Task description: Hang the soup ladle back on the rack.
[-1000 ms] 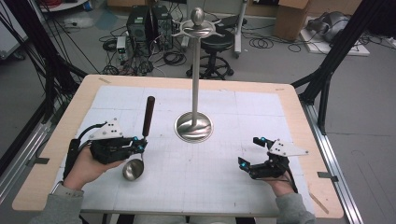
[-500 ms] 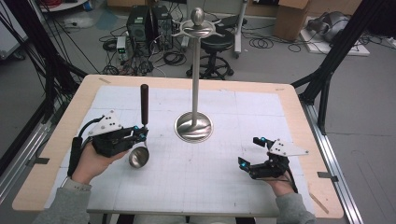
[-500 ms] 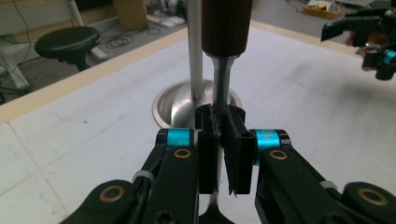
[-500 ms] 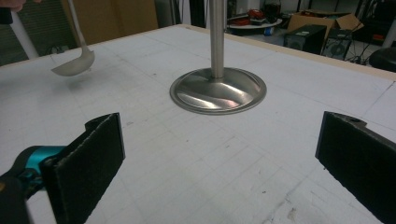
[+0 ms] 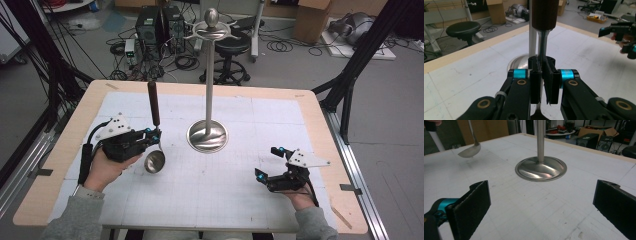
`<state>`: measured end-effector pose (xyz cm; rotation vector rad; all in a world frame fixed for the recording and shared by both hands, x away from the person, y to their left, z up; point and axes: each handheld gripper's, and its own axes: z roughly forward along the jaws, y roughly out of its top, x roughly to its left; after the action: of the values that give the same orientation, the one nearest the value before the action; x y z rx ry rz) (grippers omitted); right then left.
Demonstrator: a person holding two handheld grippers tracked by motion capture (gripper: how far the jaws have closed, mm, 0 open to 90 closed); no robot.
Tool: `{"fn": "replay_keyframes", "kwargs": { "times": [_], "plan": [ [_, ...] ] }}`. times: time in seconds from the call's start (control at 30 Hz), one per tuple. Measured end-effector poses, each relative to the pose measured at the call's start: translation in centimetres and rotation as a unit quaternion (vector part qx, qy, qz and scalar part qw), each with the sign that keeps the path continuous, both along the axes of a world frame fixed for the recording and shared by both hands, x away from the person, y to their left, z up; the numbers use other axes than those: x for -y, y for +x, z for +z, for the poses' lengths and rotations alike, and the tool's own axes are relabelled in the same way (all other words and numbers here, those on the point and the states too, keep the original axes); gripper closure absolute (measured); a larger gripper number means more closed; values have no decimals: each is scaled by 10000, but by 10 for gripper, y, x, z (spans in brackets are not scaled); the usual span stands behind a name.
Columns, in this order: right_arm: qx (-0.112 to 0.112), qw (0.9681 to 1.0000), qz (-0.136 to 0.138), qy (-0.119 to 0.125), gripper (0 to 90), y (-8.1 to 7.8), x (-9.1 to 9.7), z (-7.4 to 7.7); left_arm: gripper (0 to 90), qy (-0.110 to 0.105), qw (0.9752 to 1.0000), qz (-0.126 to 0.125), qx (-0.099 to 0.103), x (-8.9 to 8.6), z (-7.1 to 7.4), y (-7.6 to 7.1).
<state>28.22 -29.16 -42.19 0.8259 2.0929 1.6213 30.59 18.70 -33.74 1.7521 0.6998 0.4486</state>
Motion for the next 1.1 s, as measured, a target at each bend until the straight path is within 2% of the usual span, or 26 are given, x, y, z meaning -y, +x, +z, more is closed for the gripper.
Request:
{"fn": "replay_keyframes", "kwargs": {
  "times": [0.27, 0.3, 0.37, 0.63, 0.77, 0.87, 1.1],
  "plan": [
    [-7, 10000, 7, -2, 3, 0, 0, 0, 841, -33, 10000, -21, 76, 3, 7, 5],
    [-10, 10000, 12, 8, 2, 0, 0, 0, 841, -131, 9998, -54, 115, 2, 7, 7],
    [-8, 10000, 21, 9, 3, 0, 0, 0, 841, -165, 9998, 17, 91, 1, 7, 10],
    [-18, 10000, 29, 9, 3, 0, 0, 0, 842, -76, 9998, 154, 134, -1, 8, 16],
    [-19, 10000, 32, 13, 3, 0, 0, 0, 842, -76, 9995, 197, 222, 0, 14, 17],
    [-20, 10000, 27, 37, 3, 0, 0, 0, 842, -24, 9993, 171, 322, 3, 24, 17],
    [-19, 10000, 69, 43, 3, 0, 0, 0, 841, 43, 9992, 175, 352, 8, 36, 20]
  ]
}}
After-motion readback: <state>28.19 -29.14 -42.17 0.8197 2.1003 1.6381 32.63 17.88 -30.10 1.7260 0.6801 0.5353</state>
